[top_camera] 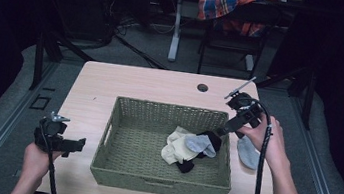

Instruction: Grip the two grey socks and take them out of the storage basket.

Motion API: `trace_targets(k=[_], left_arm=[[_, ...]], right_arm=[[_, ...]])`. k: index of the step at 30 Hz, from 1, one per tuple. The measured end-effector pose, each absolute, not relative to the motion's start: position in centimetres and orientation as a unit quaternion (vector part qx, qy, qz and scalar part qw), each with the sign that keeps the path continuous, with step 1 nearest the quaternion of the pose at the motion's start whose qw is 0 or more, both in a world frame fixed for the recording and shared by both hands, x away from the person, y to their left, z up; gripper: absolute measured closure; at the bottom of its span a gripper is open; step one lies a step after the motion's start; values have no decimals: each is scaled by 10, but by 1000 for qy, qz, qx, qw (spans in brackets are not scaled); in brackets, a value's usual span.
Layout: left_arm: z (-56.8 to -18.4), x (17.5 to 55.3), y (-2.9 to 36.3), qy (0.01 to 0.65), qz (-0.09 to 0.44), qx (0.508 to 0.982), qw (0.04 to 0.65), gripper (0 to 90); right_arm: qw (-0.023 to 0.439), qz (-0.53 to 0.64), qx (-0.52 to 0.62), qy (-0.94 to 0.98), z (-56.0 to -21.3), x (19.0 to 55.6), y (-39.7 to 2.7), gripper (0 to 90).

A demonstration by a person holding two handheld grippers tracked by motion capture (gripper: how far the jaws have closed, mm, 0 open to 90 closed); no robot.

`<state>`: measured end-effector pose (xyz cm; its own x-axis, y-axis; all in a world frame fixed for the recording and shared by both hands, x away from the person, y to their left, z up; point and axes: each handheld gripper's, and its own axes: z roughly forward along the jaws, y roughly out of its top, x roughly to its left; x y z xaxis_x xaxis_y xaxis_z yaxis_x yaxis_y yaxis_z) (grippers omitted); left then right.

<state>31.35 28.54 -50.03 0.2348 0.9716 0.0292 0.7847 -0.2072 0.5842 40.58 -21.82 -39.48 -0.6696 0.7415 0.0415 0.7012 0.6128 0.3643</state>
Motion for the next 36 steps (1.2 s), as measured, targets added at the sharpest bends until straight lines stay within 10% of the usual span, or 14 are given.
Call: trace_targets(k=[11,36], left_arm=[[-500,313,286,586,203,749,233,23],[-500,316,283,581,201,753,235,23]], right_arm=[[27,148,361,920,-418,413,-180,0],[11,45,368,929,-478,420,-152,580]])
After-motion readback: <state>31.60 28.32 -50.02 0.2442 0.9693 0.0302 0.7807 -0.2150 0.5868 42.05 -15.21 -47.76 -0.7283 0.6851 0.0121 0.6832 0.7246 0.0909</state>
